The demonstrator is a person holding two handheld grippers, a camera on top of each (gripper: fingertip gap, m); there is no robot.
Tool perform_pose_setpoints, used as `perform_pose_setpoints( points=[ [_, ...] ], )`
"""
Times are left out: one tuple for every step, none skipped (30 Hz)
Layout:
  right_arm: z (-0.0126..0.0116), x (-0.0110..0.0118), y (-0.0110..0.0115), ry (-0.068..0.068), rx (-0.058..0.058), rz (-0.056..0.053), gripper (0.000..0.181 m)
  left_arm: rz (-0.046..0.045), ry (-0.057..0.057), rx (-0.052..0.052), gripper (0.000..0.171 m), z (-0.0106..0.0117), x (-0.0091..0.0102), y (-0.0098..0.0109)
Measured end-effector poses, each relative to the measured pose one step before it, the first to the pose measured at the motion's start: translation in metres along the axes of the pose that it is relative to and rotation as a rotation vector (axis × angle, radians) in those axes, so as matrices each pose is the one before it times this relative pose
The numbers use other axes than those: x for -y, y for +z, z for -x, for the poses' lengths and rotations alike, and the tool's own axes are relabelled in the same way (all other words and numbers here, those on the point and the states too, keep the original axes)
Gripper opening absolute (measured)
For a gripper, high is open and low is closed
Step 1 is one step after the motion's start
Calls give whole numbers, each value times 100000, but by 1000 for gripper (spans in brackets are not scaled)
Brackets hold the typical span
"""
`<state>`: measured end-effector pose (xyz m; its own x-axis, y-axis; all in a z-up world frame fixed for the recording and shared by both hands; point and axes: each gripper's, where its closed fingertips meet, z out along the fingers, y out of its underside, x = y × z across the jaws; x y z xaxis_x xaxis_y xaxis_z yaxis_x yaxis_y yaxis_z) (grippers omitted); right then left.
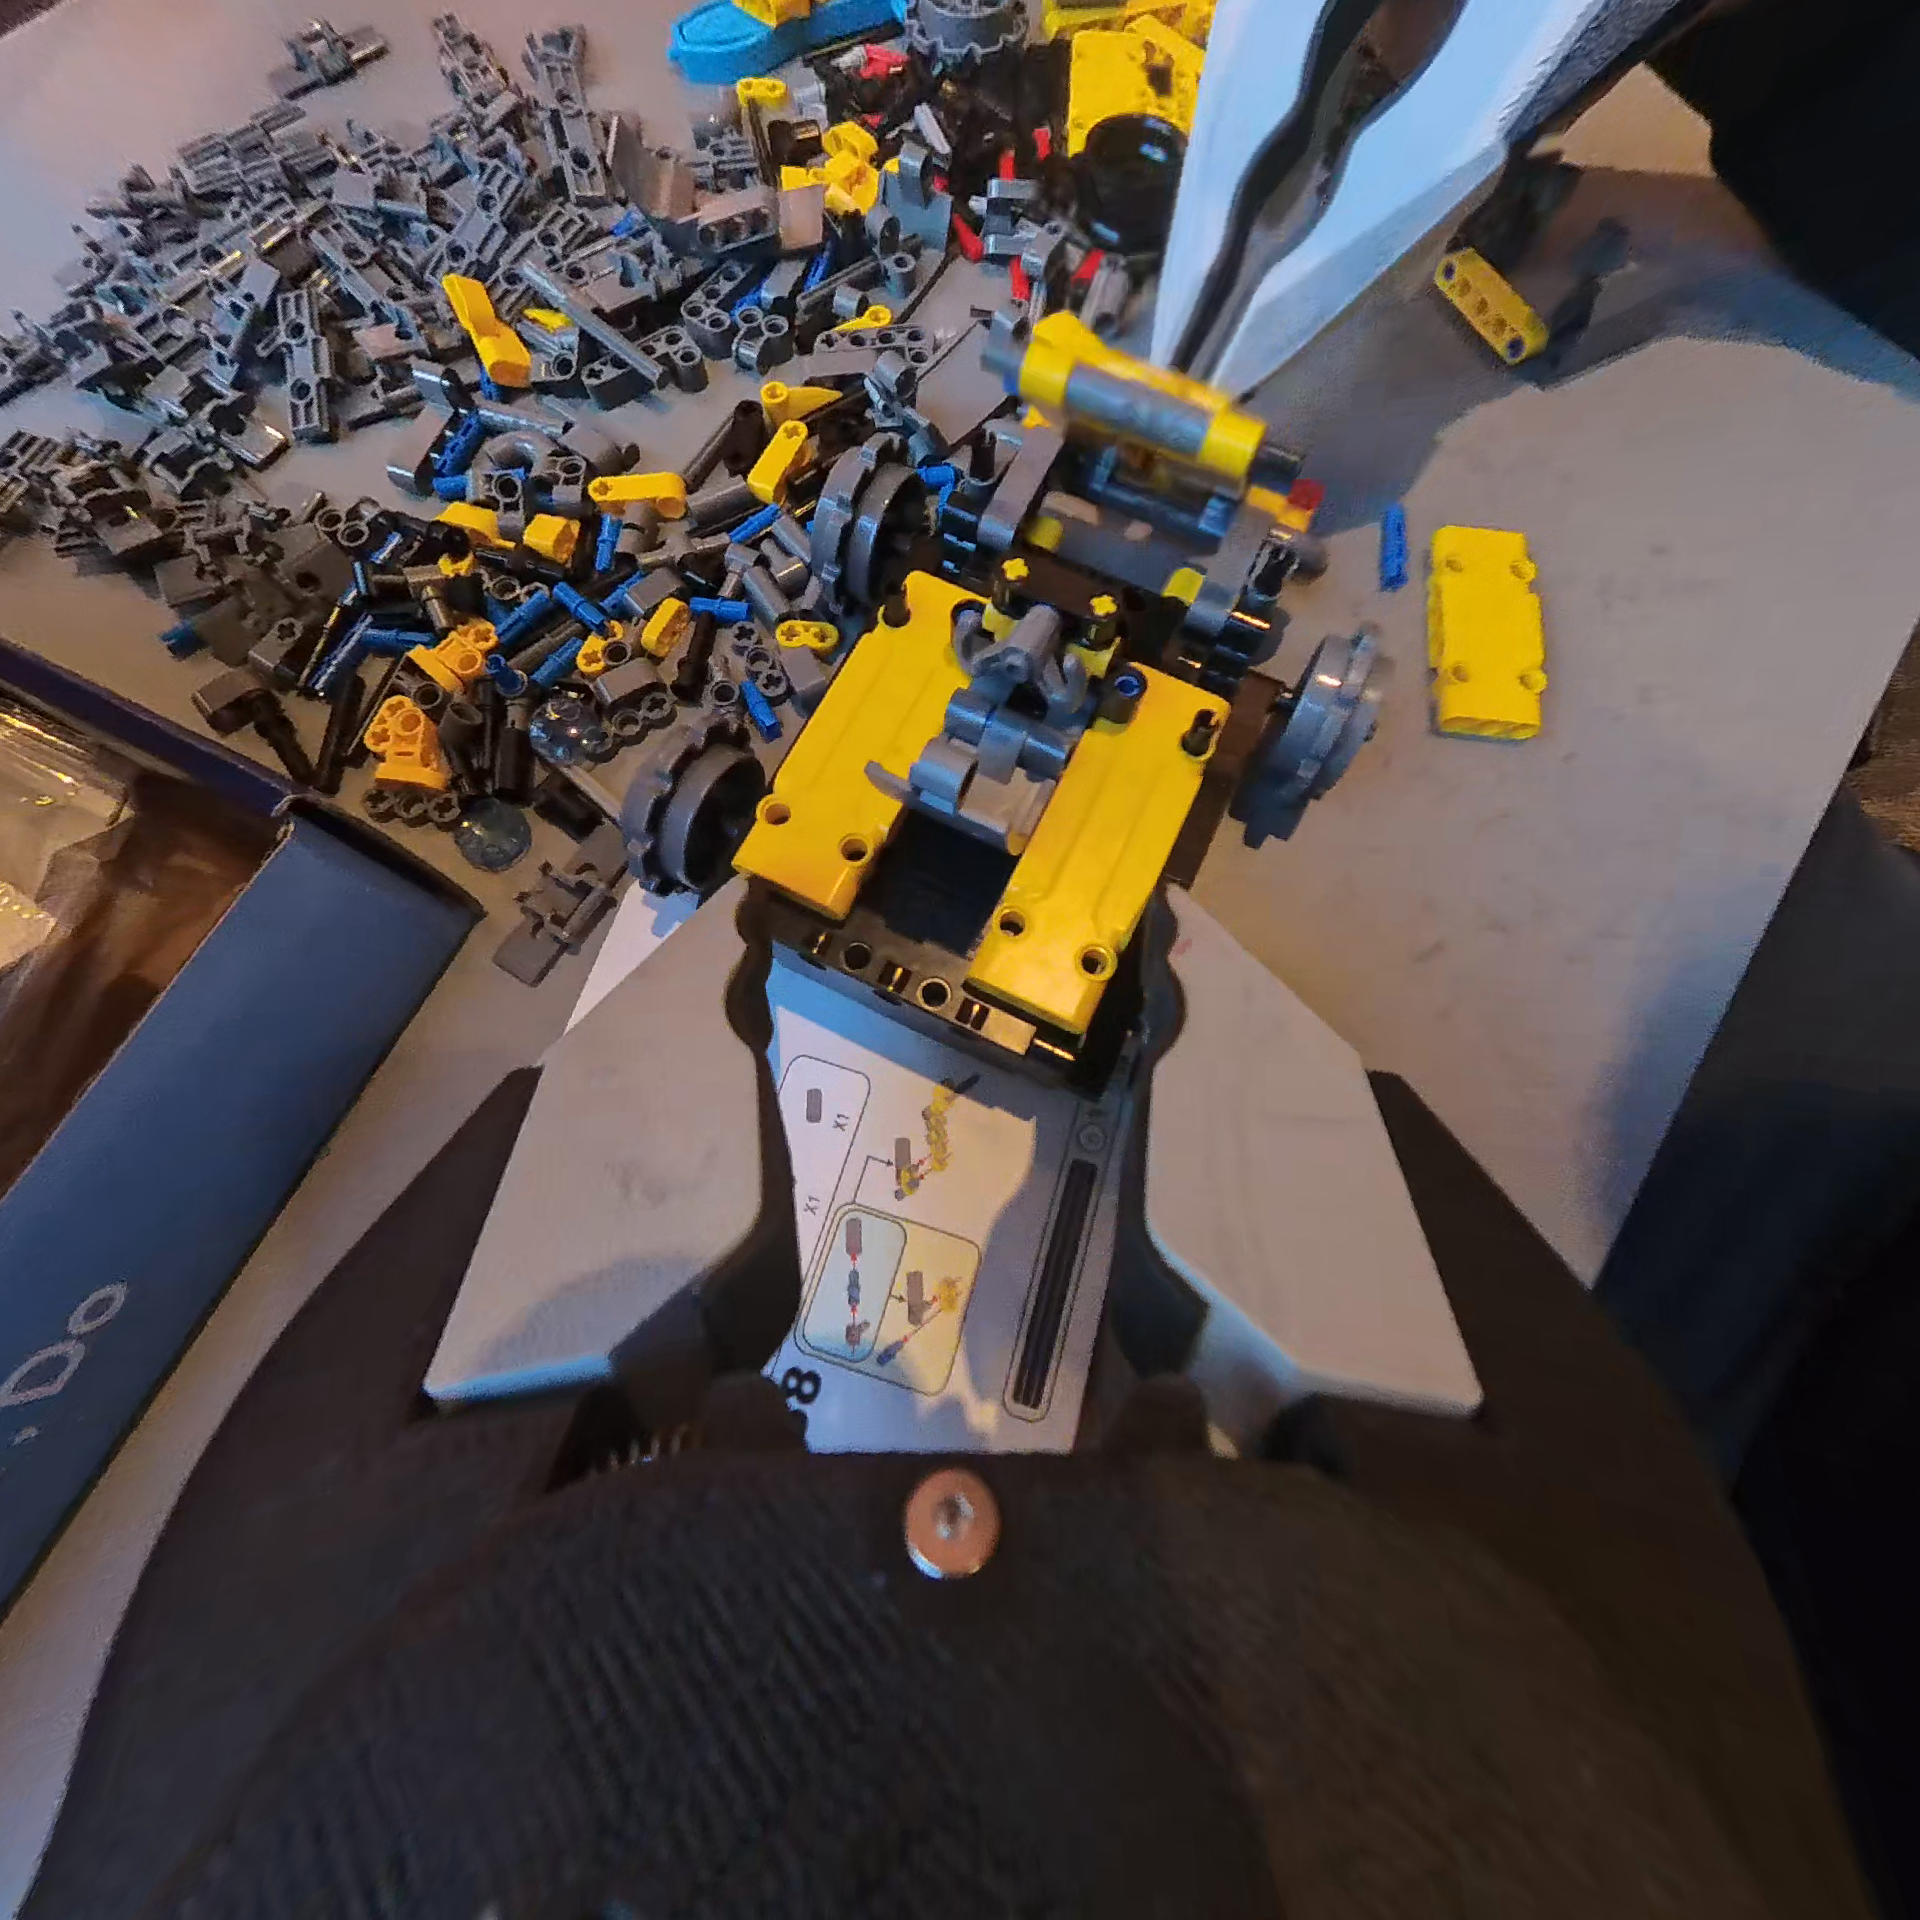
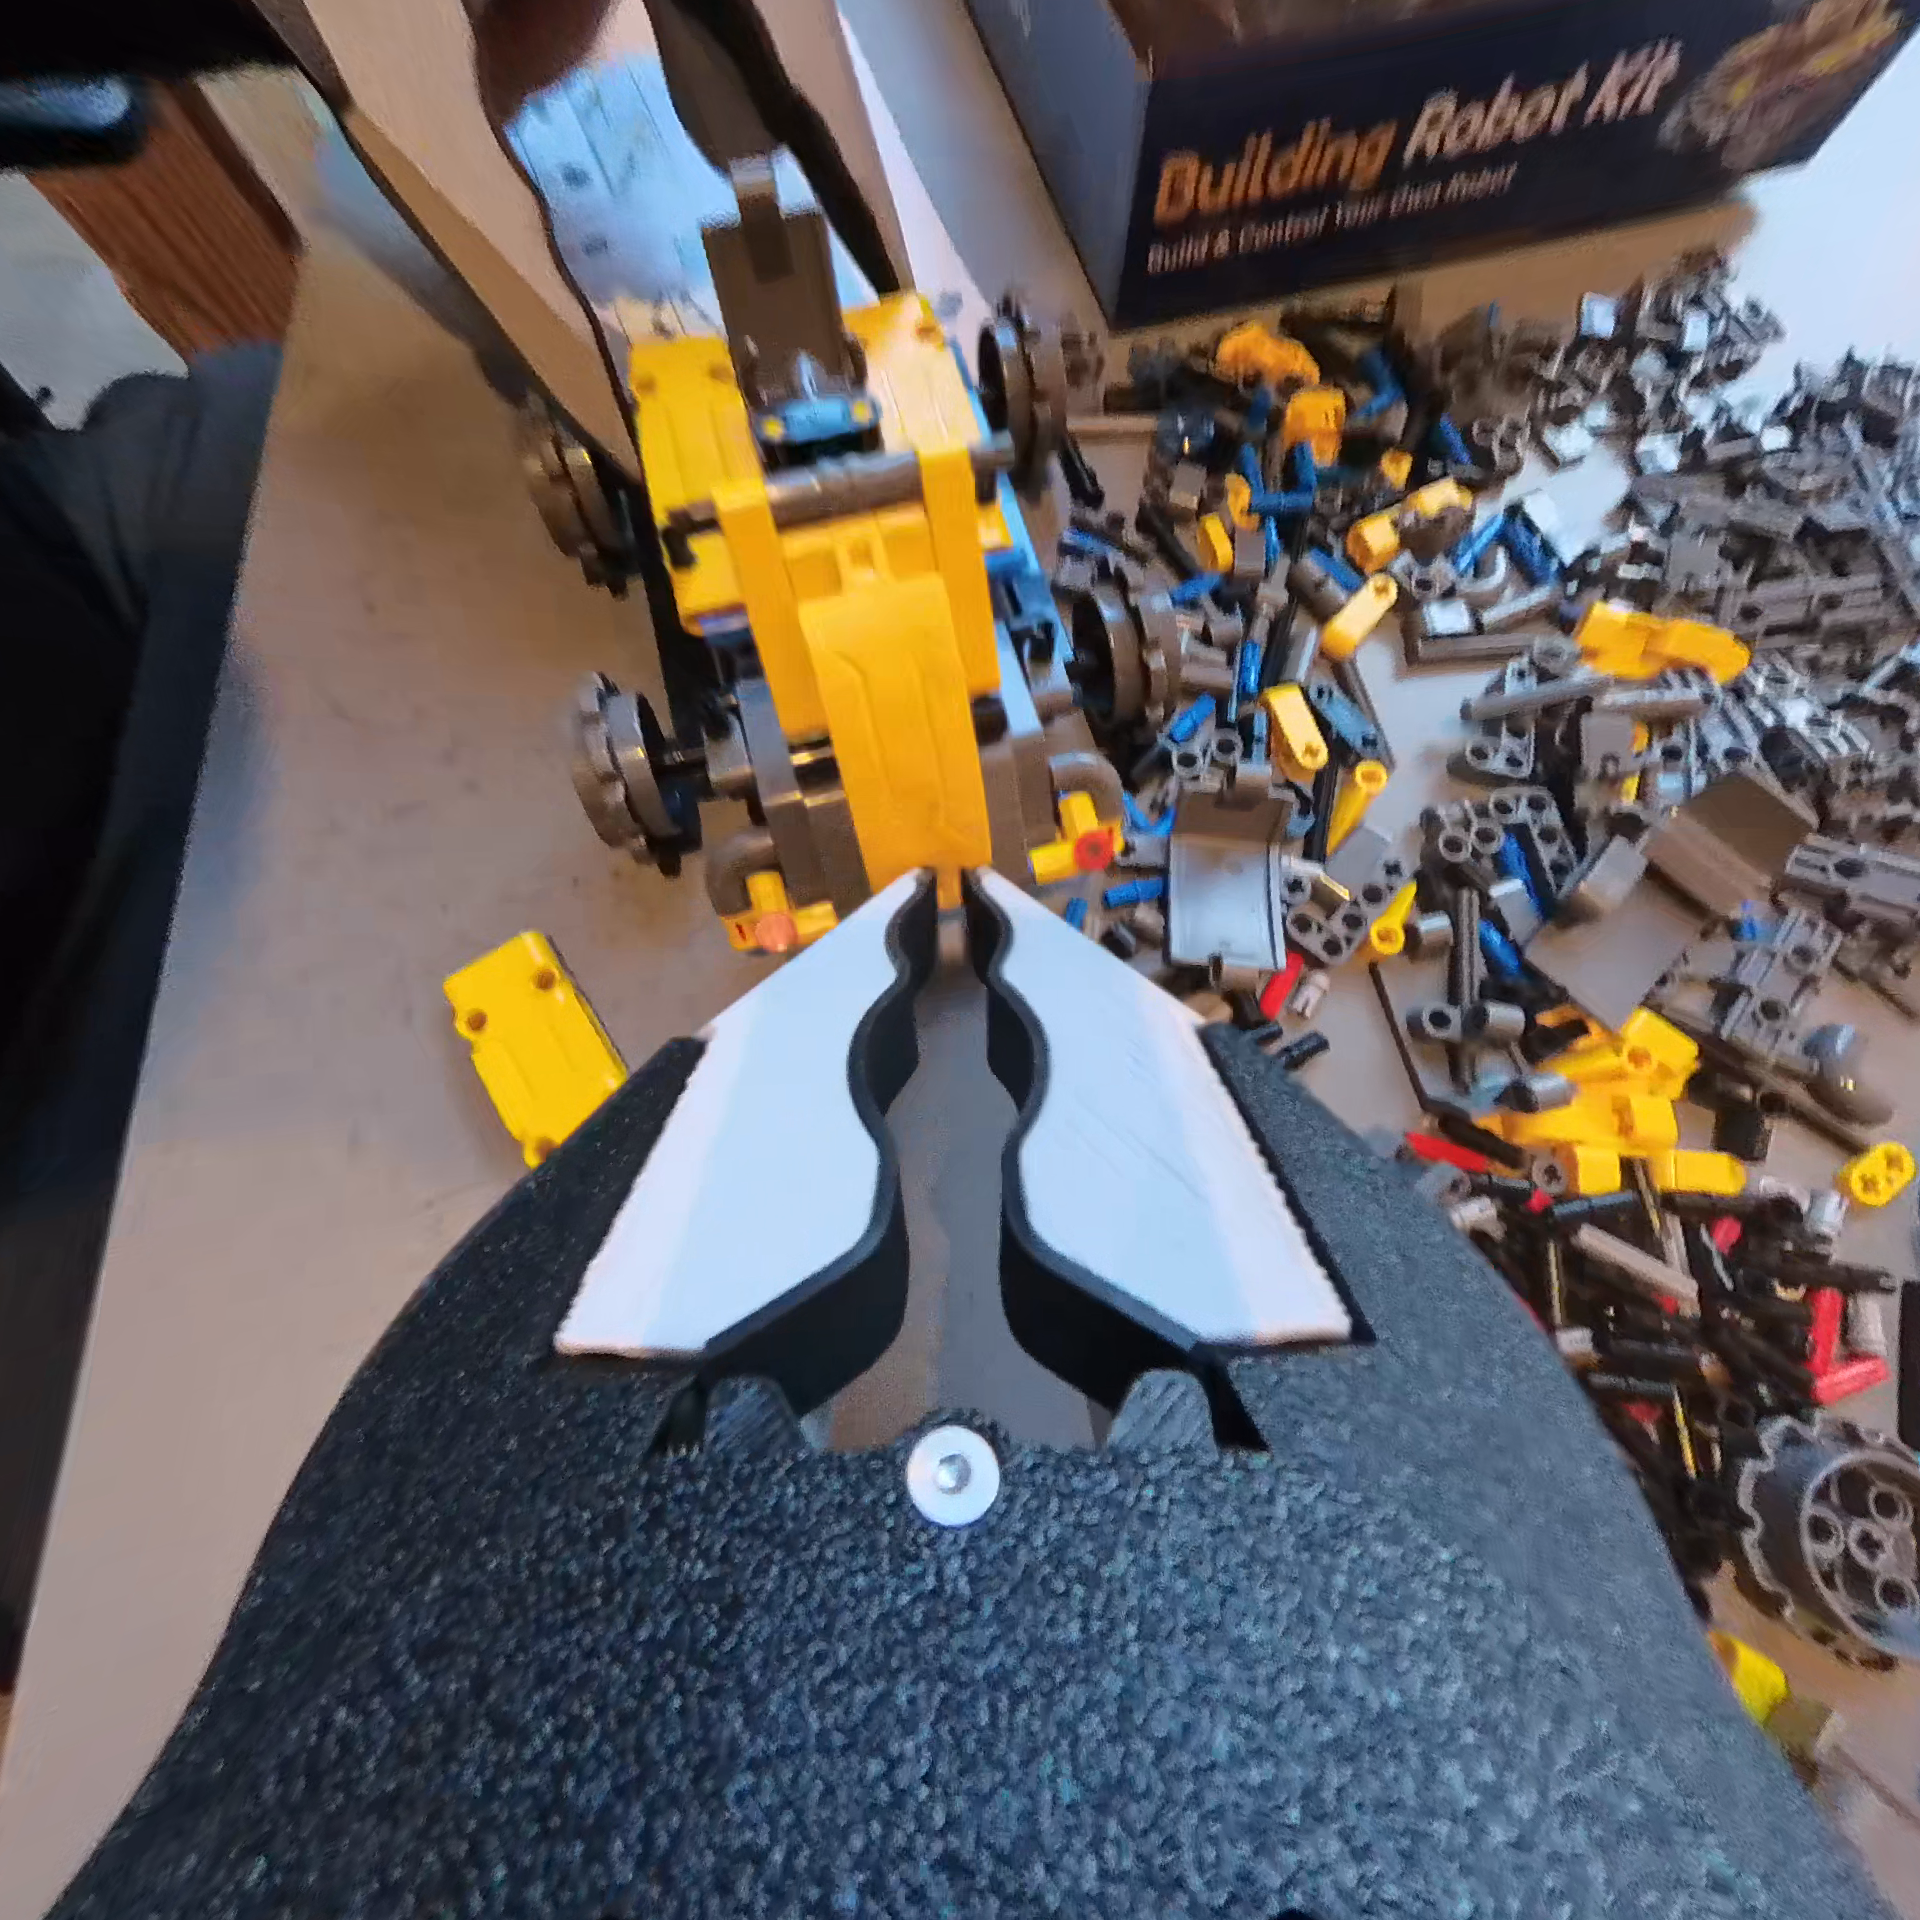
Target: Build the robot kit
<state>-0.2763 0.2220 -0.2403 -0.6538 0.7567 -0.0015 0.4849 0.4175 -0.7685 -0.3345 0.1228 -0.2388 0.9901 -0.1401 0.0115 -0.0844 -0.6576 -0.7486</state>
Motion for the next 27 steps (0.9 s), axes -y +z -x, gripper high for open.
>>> perform_pose_setpoints(
  points=[
    [62,488,25,-750,-209,-1549,3,-59,-437,119,70,113,-64,-64],
    [-199,314,22,-927,-1749,-1025,4,-500,-273,154,70,122,-41,-78],
    [-152,280,45,60,-963,-1220,5,-749,-606,52,70,92,-48,-64],
    [-14,113,113,1131,663,-656,4,-603,-677,66,70,71,-44,-79],
    [14,-170,119,1337,1169,813,4,-248,-302,249,70,77,-54,-89],
    [-51,-514,10,94,365,2624,6,-190,-192,248,71,52,-21,-44],
    [-318,-697,-163,-1484,-1834,2923,6,-291,-170,31,71,-14,-6,-19],
    [-529,-654,-337,-1302,-3207,1932,6,-212,4,164,70,0,-4,7],
    [-523,-499,-426,746,-2145,596,6,38,214,188,70,0,-24,-7],
    [-333,-319,-363,3263,210,-511,7,243,280,167,70,-1,-35,-49],
    [-149,-225,-202,4017,1599,-491,7,340,227,220,69,13,-57,-50],
    [-176,-184,-2,2372,467,29,9,465,0,201,69,24,-69,-68],
    [35,-185,185,-376,153,876,12,555,15,328,69,43,-89,-68],
    [337,-229,303,-2616,482,2024,13,302,363,415,69,26,-69,-83],
    [323,-133,337,-3484,-460,2016,14,142,390,241,68,12,-83,-67],
    [302,-82,355,-3138,-721,1862,14,153,23,184,68,1,-97,-21],
    [127,-97,340,-2137,-1088,1994,14,-184,-258,27,68,-13,-72,-8],
    [-46,-126,269,-1154,-1385,1834,14,-505,-251,-181,67,-65,-31,-20],
    [-47,-104,168,-276,-633,951,14,-672,-303,-280,67,-94,-4,-36],
    [38,-30,7,488,509,-261,14,-978,-535,-172,66,-93,16,-89],
    [0,59,-154,1101,733,-1377,14,-1410,-663,-220,66,-127,67,-153],
    [-167,167,-315,1492,18,-2291,14,-1701,-714,-581,66,-198,83,-200],
    [-320,299,-438,1613,-800,-3091,13,-2076,-652,-218,66,-132,112,-246],
    [-389,469,-552,1692,-1205,-4013,13,-2738,-299,580,66,-3,173,-275],
    [-452,642,-590,1888,-1425,-4758,13,-3313,154,1360,66,146,247,-291],
    [-540,746,-605,1949,-1854,-4977,13,-3373,461,1770,66,223,232,-268],
    [-623,774,-546,2071,-2460,-4853,13,-2508,814,1624,66,263,115,-200]
  ],
)
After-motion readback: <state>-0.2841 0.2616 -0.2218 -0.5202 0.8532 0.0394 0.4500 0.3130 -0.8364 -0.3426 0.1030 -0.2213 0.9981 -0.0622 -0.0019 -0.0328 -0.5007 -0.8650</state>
